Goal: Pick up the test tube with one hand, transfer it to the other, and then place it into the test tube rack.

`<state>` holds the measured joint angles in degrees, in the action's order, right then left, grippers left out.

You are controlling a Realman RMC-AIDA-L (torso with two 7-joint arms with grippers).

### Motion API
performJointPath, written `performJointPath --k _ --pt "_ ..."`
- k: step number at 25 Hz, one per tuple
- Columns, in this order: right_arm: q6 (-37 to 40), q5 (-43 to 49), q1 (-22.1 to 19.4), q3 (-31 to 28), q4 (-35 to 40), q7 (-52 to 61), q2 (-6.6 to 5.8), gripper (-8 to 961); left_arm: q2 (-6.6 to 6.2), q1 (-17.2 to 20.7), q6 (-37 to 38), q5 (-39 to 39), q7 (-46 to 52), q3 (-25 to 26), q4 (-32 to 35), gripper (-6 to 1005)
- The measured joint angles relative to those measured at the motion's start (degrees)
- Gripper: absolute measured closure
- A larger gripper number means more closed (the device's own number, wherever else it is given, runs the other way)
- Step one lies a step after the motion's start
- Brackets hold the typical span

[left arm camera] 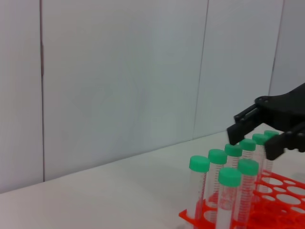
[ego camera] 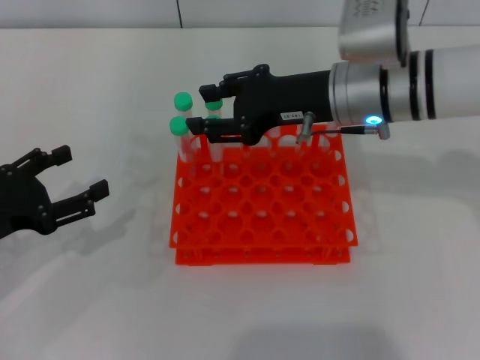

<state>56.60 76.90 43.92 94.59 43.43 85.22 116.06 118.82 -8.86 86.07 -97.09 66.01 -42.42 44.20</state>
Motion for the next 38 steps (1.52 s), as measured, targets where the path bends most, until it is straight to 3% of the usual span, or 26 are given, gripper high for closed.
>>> performJointPath --k 6,8,15,20,25,32,38 --pt "5.18 1.42 -6.90 -2.74 6.56 -0.51 -0.90 414 -0.20 -0.44 1.15 0.46 0.63 0.10 0.33 106" --pt "8.68 3.71 -10.30 -6.94 8.08 -1.27 -0.91 414 -0.29 -0.77 1.41 0.41 0.73 0.11 0.32 106" --pt "14.67 5.97 -16.95 -16.20 7.53 -6.10 -1.00 412 -1.18 -1.72 2.72 0.13 1.37 0.15 0.08 106" --pt "16.76 5.68 -21.75 -19.06 6.92 -11.74 -0.92 411 -1.32 -1.77 2.81 0.09 1.75 0.15 0.08 106" --pt "17.94 5.37 -23.50 -20.42 4.14 -14.80 -0.82 410 -1.31 -1.36 2.50 0.06 1.76 0.15 0.06 106" --pt "18.30 -0.04 -23.74 -23.19 -6.64 -23.36 -0.77 407 -1.06 -0.86 2.47 -0.01 0.84 2.04 -1.62 106" --pt "19.49 -0.72 -24.00 -24.63 -9.70 -26.53 -0.92 188 -1.63 -1.06 3.83 -1.98 0.81 2.34 -2.28 106"
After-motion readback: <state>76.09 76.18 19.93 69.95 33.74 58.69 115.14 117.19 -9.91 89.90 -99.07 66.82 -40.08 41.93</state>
